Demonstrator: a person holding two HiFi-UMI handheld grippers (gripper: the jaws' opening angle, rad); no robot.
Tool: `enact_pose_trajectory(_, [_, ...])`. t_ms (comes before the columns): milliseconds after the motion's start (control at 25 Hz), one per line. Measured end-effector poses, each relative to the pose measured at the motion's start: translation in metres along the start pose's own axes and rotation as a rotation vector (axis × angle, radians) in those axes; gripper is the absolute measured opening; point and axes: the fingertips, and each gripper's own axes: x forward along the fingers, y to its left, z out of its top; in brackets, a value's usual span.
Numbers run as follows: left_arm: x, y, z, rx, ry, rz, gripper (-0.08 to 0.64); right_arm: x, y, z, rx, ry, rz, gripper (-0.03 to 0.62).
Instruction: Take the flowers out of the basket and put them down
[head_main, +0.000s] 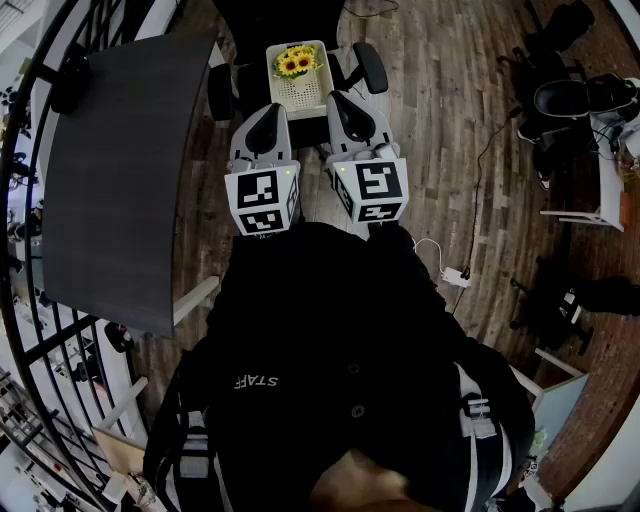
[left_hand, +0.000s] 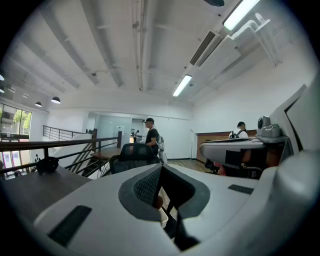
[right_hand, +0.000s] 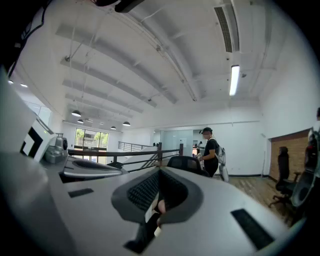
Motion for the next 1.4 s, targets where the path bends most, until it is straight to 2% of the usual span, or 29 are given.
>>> enact_pose_trajectory(640, [0.004,0.021,-0.022,-0.039,0.035,-0.006,-0.002,0.014,0.001,-0.013,0.032,0.011,-0.034,0.012])
enact_pose_trajectory(920, [0.004,0.043,-0.034,-0.081,0.060,0.007,-0.002,0.019,-0.004,-0.029,0.034,0.067,-0.066,0.012])
enact_pose_trajectory(1160, [0.003,0.075,-0.062,-0.124,0.113,0.043,-0.002,0.024,-0.011,-0.051,0.040,0.127,-0.119,0.012])
enact_pose_trajectory(1400, [0.010,0.091,-0.085,-0.153,0.167,0.057,-0.002,0.031,-0.011,-0.075,0.045,0.191,-0.134,0.012])
